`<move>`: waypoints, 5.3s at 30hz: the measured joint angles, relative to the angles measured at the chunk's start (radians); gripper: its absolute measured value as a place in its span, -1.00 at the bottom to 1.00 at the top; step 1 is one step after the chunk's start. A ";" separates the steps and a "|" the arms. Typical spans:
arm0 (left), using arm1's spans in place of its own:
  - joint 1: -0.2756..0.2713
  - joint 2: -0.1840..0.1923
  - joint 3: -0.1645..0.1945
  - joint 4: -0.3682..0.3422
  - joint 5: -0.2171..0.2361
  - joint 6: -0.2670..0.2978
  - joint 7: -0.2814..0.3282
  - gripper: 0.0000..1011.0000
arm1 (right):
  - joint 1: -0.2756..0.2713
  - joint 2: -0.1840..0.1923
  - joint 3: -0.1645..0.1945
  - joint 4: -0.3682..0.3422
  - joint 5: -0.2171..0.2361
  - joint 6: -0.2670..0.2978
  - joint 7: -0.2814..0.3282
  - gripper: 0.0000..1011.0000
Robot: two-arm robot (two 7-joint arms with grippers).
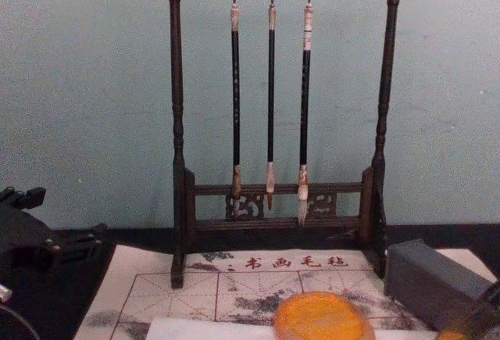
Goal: Pick up the brush from the inkstone, write on the paper, then place the brush back to its original position.
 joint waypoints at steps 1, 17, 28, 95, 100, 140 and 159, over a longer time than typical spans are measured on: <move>0.000 0.000 0.000 0.000 0.000 0.000 0.000 0.98 | 0.003 -0.001 -0.004 0.001 0.002 0.001 0.001 -0.64; 0.000 0.000 0.000 0.000 0.000 0.000 0.000 0.98 | 0.046 -0.034 -0.034 0.027 0.028 0.001 0.001 -0.64; 0.000 0.000 0.000 0.000 0.000 0.000 0.000 0.98 | 0.115 -0.092 -0.070 0.088 0.055 0.011 -0.011 -0.64; 0.000 0.000 0.000 0.000 0.000 0.000 0.000 0.98 | 0.328 -0.293 -0.152 0.364 -0.052 0.025 -0.074 -0.64; 0.000 0.000 0.000 0.000 0.000 0.000 0.000 0.98 | 0.329 -0.297 -0.150 0.371 -0.058 0.029 -0.075 -0.64; 0.000 0.000 0.000 0.000 0.000 0.000 0.000 0.98 | 0.330 -0.308 -0.140 0.383 -0.066 0.040 -0.085 -0.61; 0.000 0.000 0.000 0.000 0.000 0.000 0.000 0.98 | 0.330 -0.308 -0.140 0.383 -0.066 0.040 -0.084 0.52</move>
